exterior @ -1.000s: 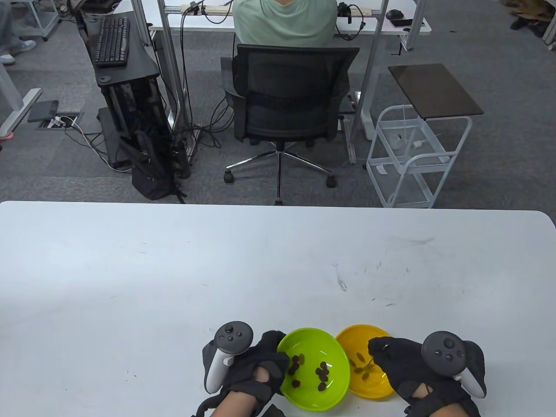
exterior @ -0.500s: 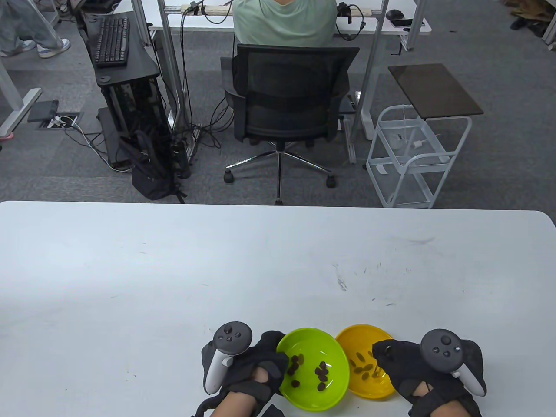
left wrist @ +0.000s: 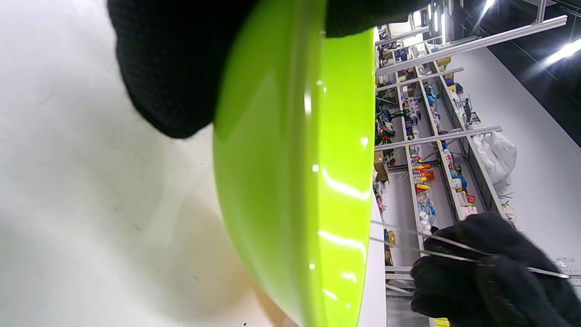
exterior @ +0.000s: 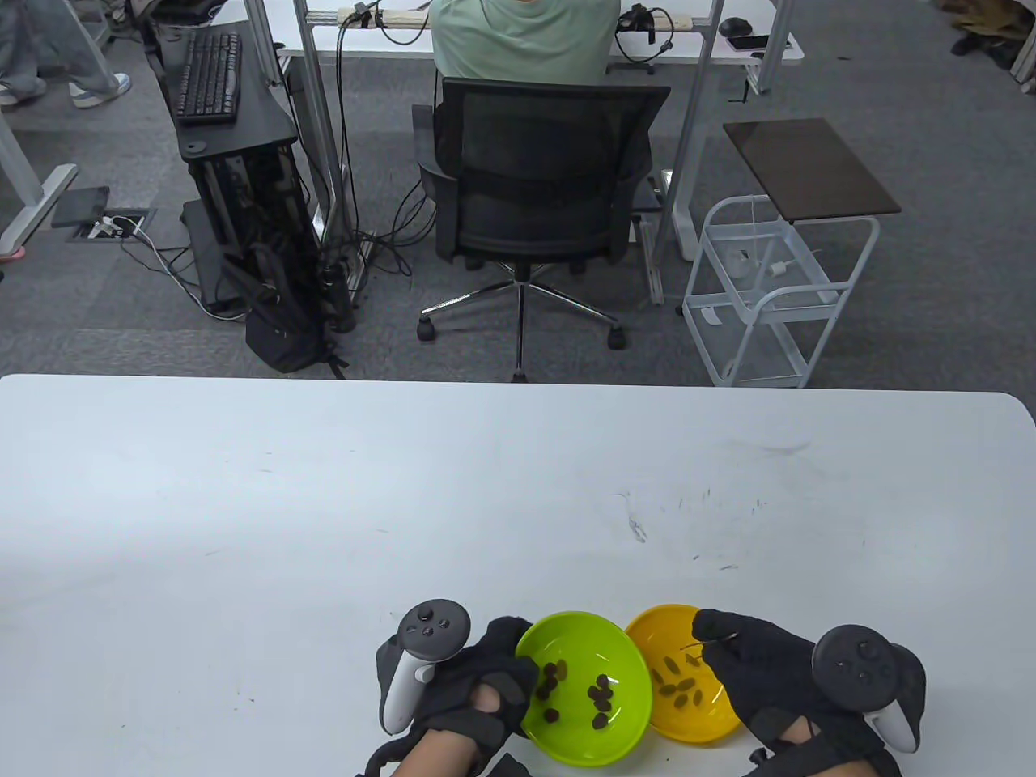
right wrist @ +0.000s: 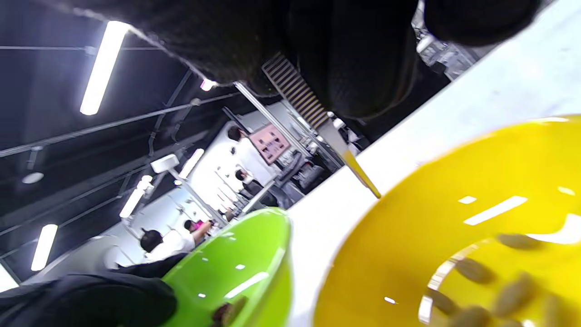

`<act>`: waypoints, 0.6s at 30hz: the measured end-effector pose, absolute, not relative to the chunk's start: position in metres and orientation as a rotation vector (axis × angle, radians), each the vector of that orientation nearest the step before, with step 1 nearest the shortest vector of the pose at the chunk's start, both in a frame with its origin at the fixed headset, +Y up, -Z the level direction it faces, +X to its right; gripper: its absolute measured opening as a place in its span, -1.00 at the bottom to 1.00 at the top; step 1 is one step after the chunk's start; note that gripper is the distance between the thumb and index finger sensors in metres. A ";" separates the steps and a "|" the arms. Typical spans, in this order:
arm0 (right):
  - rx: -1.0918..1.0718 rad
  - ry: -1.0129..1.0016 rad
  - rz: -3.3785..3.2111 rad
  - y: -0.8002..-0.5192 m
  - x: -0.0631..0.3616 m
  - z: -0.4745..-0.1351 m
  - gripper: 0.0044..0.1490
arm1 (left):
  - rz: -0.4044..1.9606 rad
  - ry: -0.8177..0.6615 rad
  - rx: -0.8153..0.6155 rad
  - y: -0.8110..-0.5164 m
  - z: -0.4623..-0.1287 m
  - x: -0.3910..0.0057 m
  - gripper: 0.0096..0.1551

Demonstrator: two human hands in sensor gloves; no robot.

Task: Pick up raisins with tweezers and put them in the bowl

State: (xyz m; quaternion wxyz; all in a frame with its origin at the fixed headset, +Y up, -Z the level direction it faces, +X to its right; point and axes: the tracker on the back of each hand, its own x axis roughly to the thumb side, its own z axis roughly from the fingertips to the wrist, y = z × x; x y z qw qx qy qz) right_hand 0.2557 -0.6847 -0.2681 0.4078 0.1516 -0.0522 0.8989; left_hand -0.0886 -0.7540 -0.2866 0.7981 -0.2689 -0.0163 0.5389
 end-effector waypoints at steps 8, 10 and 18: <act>0.557 -0.151 2.188 -0.672 0.220 -0.254 -0.47 | 1.169 -0.057 -0.585 -0.753 -0.285 -0.085 -0.28; 0.596 -0.128 2.191 -0.673 0.211 -0.253 -0.47 | 1.171 -0.062 -0.589 -0.753 -0.285 -0.084 -0.28; 0.658 -0.043 2.185 -0.684 0.188 -0.249 -0.47 | 1.154 -0.091 -0.607 -0.755 -0.284 -0.078 -0.28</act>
